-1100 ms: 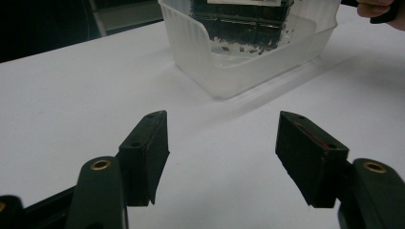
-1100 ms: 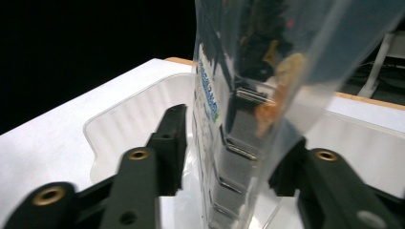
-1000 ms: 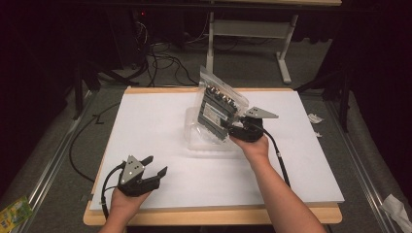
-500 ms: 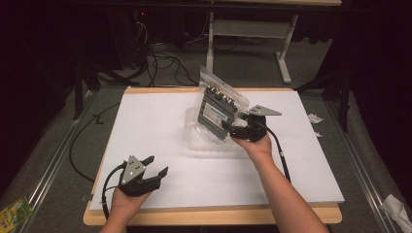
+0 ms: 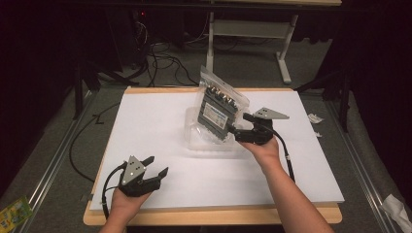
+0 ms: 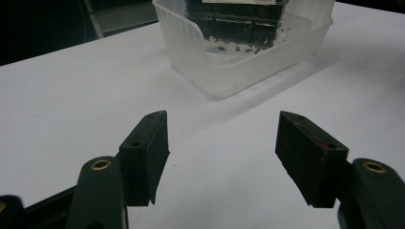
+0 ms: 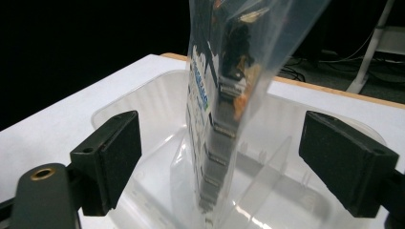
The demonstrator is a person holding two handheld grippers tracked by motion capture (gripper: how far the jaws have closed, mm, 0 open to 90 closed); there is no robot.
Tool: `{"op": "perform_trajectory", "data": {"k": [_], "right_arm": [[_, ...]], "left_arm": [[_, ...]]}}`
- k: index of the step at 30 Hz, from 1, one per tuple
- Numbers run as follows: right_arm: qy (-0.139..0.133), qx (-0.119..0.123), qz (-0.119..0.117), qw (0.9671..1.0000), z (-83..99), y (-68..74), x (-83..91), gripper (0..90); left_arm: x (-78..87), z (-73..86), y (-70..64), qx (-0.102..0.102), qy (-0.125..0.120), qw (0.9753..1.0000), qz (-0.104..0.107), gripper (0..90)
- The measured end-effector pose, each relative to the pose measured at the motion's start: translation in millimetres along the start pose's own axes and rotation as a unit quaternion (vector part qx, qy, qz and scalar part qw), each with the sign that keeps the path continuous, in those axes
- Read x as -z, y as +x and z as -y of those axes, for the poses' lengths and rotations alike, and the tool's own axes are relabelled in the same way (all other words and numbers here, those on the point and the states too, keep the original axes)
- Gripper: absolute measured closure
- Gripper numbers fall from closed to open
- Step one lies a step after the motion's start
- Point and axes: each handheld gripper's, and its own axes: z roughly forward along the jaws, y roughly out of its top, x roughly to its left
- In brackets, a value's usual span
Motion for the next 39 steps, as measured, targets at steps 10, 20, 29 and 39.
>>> {"op": "perform_trajectory", "data": {"k": [10,20,29,39], "right_arm": [[-0.003,0.002,-0.006,1.0,10.1,-0.7,43.4,10.7],[-0.019,0.004,0.006,0.9998,59.6,0.1,114.6,6.8],[-0.018,0.001,0.039,0.9991,98.8,-5.0,160.7,2.9],[-0.002,0.0,0.029,0.9996,103.2,-9.9,144.7,3.1]], "left_arm": [[0.2,0.4,-2.2,-0.004,0.003,1.0,0.002,36.2],[-1.0,1.3,-7.2,-0.009,0.006,0.9999,0.007,36.0],[-5.5,1.2,-16.1,-0.015,0.015,0.9997,0.014,34.5],[-11.7,3.0,-15.9,-0.005,0.028,0.9995,0.011,31.3]]}}
